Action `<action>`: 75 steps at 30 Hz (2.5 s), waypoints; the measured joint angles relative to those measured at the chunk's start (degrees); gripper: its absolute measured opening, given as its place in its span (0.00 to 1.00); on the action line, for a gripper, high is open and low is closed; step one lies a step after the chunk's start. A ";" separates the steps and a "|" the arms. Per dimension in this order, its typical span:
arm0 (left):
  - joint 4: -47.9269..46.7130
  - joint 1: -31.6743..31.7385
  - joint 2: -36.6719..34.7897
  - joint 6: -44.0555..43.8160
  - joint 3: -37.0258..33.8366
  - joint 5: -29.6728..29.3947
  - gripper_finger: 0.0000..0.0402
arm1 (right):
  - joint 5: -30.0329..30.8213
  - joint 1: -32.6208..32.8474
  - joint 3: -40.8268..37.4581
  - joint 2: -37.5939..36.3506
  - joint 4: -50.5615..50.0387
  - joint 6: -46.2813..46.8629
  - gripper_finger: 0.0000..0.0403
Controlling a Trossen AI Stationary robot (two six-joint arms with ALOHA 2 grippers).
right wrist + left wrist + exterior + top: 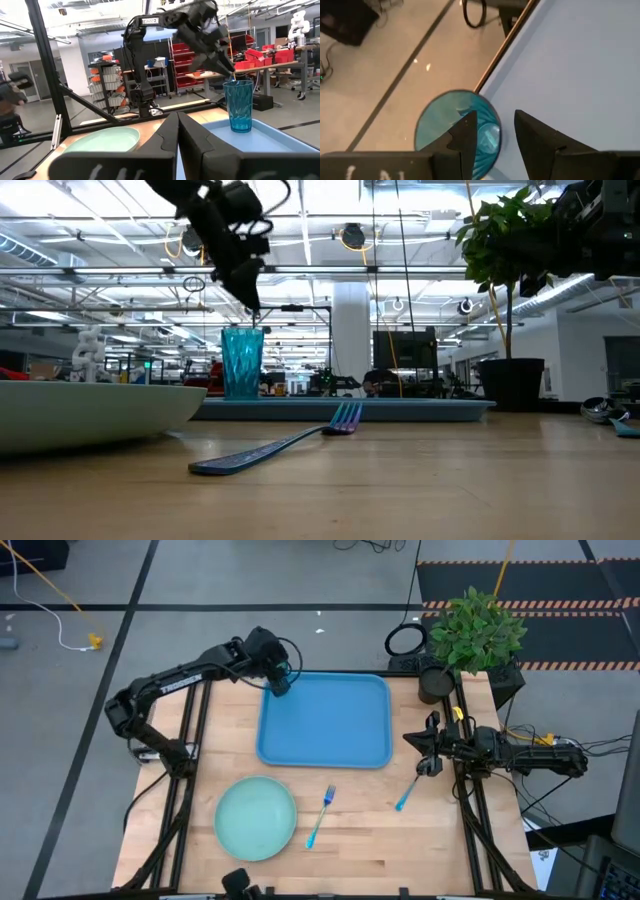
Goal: Pick and place plate/cup/fork/spoon on tray
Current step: Put the plate on the center of the cup on the blue tray
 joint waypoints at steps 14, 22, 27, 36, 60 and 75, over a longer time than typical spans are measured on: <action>-14.15 -25.04 -8.74 -10.74 0.08 0.19 0.33 | 0.02 0.00 0.00 0.02 -0.02 0.54 0.00; -16.18 -48.13 -7.33 -21.17 0.05 -1.17 0.33 | 0.04 0.00 -0.01 0.02 -0.16 3.01 0.00; -18.10 -59.91 -5.98 -32.61 0.04 -2.85 0.33 | 0.13 0.00 -0.01 0.02 -0.80 3.52 0.00; -17.53 -77.16 2.59 -51.68 0.02 -4.31 0.34 | 0.02 0.13 0.01 0.24 -1.09 9.09 0.00; -10.64 -87.32 21.78 -68.89 0.00 -3.28 0.70 | 3.22 0.13 0.01 6.01 6.30 11.52 0.00; -10.73 -87.10 24.02 -67.25 0.00 -3.16 0.19 | 3.30 0.13 -0.01 6.84 13.39 7.30 0.00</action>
